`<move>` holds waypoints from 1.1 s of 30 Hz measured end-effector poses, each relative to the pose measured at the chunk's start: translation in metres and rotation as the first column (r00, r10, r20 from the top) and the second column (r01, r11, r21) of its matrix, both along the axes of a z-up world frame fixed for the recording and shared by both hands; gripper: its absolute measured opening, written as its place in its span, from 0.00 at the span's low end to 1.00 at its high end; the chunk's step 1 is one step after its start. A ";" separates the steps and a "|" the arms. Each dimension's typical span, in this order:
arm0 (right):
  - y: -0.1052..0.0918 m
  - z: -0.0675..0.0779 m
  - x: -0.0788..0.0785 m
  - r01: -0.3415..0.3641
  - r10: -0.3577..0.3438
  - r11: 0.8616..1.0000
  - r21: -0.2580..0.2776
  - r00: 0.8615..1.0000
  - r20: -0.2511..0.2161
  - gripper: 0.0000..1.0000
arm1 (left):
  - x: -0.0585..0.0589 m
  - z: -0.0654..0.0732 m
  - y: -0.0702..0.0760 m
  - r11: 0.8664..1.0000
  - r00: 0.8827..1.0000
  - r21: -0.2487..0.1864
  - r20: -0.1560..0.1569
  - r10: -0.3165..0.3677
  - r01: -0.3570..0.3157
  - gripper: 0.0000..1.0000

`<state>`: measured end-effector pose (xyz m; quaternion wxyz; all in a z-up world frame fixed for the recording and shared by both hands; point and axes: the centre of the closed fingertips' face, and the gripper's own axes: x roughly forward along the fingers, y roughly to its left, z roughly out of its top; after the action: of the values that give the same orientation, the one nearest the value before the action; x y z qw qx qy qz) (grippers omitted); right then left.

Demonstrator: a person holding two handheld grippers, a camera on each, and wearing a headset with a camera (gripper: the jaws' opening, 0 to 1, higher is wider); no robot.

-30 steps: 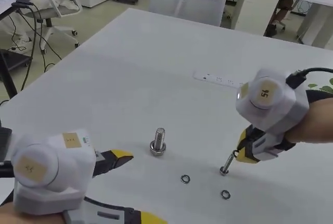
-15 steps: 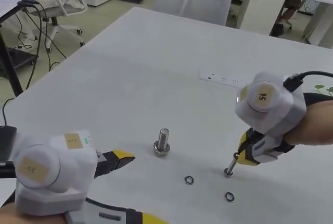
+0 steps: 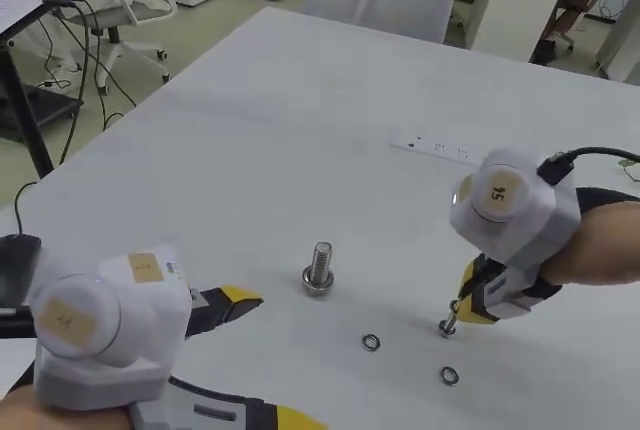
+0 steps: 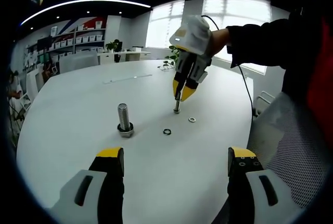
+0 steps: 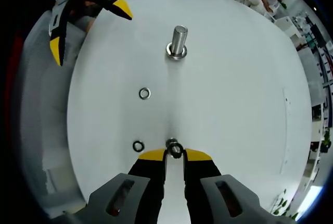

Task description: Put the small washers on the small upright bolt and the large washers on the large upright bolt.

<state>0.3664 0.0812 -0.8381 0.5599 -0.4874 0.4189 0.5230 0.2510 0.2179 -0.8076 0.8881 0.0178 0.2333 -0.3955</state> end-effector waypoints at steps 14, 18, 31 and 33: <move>-0.002 -0.025 -0.001 0.000 0.000 1.000 -0.018 1.000 -0.011 0.14 | 0.001 -0.002 0.001 1.000 1.000 0.007 -0.005 0.013 -0.013 0.82; -0.003 -0.028 -0.002 -0.002 0.002 1.000 -0.017 1.000 -0.012 0.14 | 0.000 -0.003 0.001 1.000 1.000 0.007 -0.007 0.016 -0.016 0.81; -0.001 -0.031 -0.003 -0.006 0.006 1.000 -0.010 1.000 -0.015 0.17 | -0.001 -0.005 0.001 1.000 1.000 0.009 -0.007 0.021 -0.021 0.81; -0.002 -0.032 -0.004 -0.004 0.004 1.000 -0.011 1.000 -0.016 0.18 | -0.001 -0.005 0.001 1.000 1.000 0.010 -0.007 0.021 -0.021 0.81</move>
<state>0.3624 0.0796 -0.8697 0.5527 -0.4872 0.4252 0.5257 0.2497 0.2192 -0.8125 0.8913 0.0184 0.2385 -0.3851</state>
